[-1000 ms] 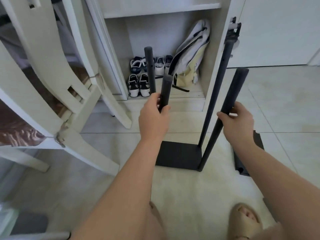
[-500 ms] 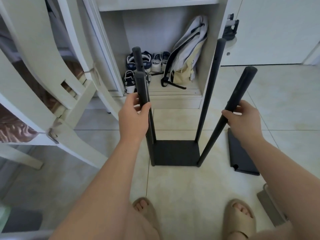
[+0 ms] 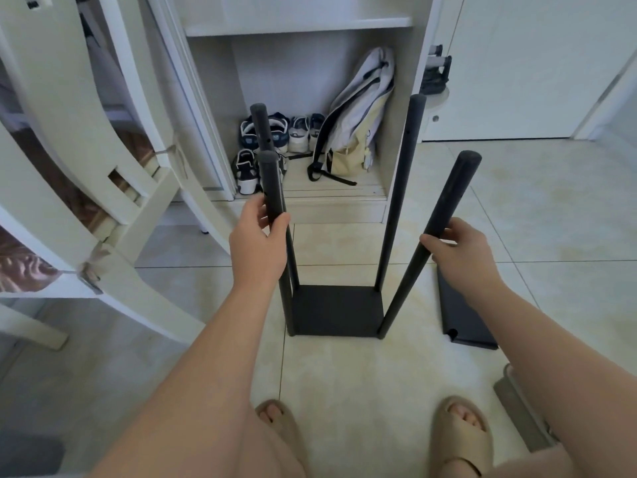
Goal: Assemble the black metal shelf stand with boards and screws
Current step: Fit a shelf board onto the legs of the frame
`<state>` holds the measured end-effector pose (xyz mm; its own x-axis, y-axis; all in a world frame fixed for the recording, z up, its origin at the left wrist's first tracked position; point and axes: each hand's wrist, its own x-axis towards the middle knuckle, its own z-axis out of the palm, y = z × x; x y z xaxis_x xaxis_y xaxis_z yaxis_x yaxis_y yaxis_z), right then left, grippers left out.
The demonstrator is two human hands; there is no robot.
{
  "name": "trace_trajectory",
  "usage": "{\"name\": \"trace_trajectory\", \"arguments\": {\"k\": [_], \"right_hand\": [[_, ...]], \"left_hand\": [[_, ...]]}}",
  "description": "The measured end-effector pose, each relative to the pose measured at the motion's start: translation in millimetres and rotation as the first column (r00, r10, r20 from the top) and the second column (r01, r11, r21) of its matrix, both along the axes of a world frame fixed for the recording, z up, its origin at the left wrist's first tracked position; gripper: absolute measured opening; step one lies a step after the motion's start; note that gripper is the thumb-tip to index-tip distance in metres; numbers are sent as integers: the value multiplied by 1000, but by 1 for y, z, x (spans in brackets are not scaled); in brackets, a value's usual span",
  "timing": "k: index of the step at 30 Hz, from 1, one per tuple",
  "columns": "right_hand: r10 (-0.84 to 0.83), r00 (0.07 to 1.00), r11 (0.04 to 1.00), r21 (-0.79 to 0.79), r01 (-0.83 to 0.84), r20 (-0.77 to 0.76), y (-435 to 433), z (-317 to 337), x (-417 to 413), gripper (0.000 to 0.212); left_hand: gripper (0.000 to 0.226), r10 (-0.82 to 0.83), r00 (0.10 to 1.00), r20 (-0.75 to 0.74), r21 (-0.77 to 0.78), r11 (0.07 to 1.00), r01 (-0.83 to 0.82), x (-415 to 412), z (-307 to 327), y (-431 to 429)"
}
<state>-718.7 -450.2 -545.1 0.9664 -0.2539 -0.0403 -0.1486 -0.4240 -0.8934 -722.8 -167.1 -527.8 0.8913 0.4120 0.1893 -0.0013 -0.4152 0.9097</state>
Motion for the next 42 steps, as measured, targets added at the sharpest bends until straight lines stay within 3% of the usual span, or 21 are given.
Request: {"name": "trace_trajectory", "arguments": {"k": [3,5,8,10,12,15,17,20,24,31,37,42], "right_hand": [[87,993,996,-25,-89,-85,-10,-3,-4,37],[115,983,988,-87,-128,-145,-19,-5,-7,50],[119,972,971,-179,-156,-201,-35,-12,-14,56],[113,965,958,-231,-168,-235,-48,-20,-19,56],[113,956,945,-268,-188,-271,-61,-29,-23,58],[99,939,921,-327,-211,-328,-86,-44,-28,60],[84,923,904,-360,-229,-376,-106,-56,-31,62],[54,898,885,-395,-245,-436,-135,-74,-30,64],[18,870,840,-465,-281,-492,-173,-105,-19,64],[-38,817,799,-509,-321,-576,-235,-203,24,63],[-91,770,842,-461,-280,-632,-281,-288,70,62],[-89,748,944,-296,-148,-658,-305,-344,94,55]], "left_hand": [[76,-20,950,-312,-70,998,-2,-8,-5,-5],[86,-75,814,-576,-15,997,82,-14,-9,-8],[79,-141,596,-790,79,942,327,-17,-16,-17],[72,-148,494,-857,130,866,483,-16,-20,-28],[67,-210,448,-869,121,787,605,-15,-25,-46],[54,-426,355,-832,-10,652,758,-14,-35,-90],[56,-513,275,-813,-83,569,818,-13,-47,-126],[78,-546,263,-795,-80,525,847,-15,-83,-176],[78,-599,224,-769,-100,458,883,-19,-138,-237],[79,-530,274,-802,-107,579,808,31,-248,-324],[84,-454,331,-827,-201,788,582,87,-339,-373],[47,-432,416,-800,-208,851,482,111,-391,-404]]}}
